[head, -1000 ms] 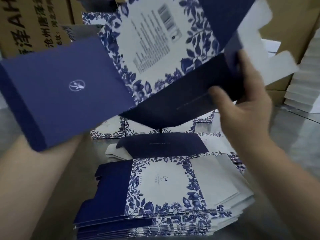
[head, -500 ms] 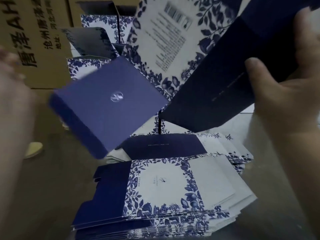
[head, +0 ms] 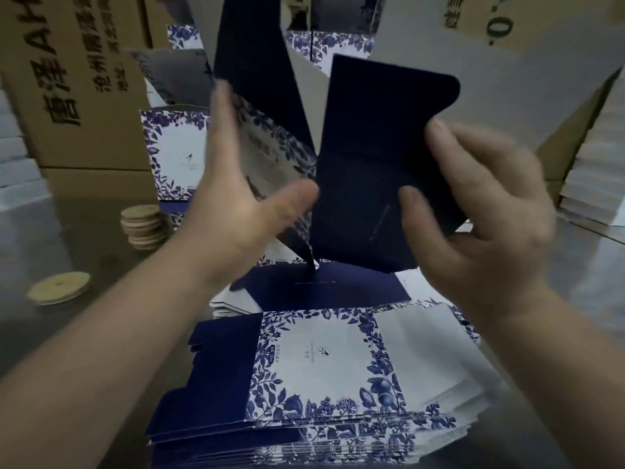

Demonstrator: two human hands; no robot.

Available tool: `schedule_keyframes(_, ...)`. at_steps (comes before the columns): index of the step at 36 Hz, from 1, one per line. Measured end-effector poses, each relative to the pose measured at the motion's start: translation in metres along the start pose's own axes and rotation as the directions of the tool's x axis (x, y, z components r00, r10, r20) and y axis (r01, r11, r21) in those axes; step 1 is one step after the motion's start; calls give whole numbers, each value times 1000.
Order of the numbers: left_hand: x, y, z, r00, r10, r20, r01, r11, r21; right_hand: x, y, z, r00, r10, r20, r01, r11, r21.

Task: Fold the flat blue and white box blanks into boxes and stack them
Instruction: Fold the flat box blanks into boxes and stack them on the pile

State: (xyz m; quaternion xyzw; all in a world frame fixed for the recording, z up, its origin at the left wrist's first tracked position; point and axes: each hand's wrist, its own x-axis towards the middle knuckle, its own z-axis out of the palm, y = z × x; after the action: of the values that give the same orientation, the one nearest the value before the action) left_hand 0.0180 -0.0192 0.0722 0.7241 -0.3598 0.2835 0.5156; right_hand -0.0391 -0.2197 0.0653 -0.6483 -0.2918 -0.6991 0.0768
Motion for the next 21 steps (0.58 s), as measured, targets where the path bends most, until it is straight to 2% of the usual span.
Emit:
schedule_keyframes(2, 5, -4, -7, 998, 10, -66, -14, 998, -60, -1, -2, 0, 1000, -12, -10, 12, 999, 36)
schedule_keyframes(6, 3, -3, -7, 992, 47, -118, -54, 997, -52, -2, -6, 1, 1000, -15, -6, 15, 998, 61)
schedule_keyframes(11, 1, 3, -2, 995, 57, -77, -64, 995, -83, -2, -11, -1, 1000, -12, 14, 11, 997, 72)
schedule_keyframes(15, -1, 13, 5, 999, 7, -49, -15, 987, -159, -2, -17, 1, 999, -11, 46, 6, 993, 116)
schedule_keyframes(18, -5, 16, 11, 999, -22, 30, 29, 969, -246, -3, -19, 3, 998, 8, 63, -17, 991, 135)
schedule_keyframes(21, -9, 14, 13, 997, -48, 57, 61, 965, -254, -4, -20, 4, 997, 30, 65, -39, 989, 142)
